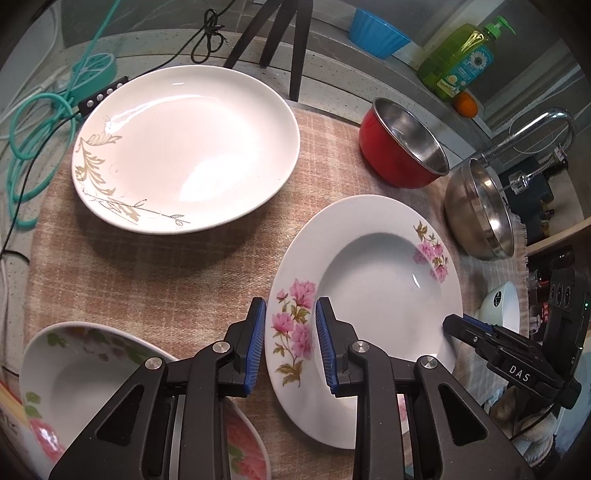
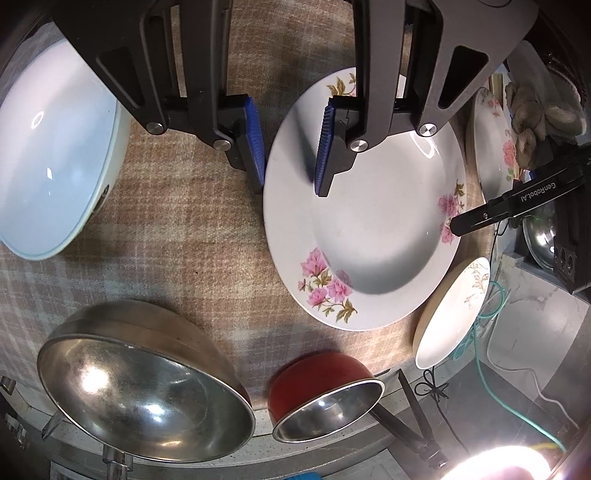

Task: Organize plates and bowls

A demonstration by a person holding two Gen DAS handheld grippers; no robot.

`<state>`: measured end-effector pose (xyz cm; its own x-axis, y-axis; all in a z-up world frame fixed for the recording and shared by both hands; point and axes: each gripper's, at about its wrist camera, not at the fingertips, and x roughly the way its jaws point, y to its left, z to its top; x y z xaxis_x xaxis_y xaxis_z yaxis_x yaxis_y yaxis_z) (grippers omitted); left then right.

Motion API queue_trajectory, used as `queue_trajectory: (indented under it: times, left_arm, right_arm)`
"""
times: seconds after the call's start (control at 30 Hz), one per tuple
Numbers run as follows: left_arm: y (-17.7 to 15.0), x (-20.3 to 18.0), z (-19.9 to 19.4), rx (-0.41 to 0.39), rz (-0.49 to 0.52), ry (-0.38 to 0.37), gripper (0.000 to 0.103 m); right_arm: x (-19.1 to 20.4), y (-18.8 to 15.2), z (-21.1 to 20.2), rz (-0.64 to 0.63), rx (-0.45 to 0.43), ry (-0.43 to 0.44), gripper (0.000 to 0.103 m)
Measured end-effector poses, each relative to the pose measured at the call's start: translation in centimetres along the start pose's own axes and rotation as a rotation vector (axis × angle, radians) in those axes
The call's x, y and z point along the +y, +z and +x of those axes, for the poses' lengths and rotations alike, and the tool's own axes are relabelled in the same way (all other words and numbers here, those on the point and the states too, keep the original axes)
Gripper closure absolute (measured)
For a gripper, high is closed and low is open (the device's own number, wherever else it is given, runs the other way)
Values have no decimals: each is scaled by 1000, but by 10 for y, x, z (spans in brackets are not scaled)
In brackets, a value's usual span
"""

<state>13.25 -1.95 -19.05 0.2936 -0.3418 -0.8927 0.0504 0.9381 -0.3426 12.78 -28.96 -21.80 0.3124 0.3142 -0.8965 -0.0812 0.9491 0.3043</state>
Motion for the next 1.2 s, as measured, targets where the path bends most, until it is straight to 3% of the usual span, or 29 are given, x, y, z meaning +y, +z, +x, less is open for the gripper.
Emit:
queue_trajectory:
  times: [1.2]
  left_arm:
    - [-65, -33, -10, 33, 58, 11, 77]
  right_arm:
    - [-20, -72, -31, 5, 7, -50, 75]
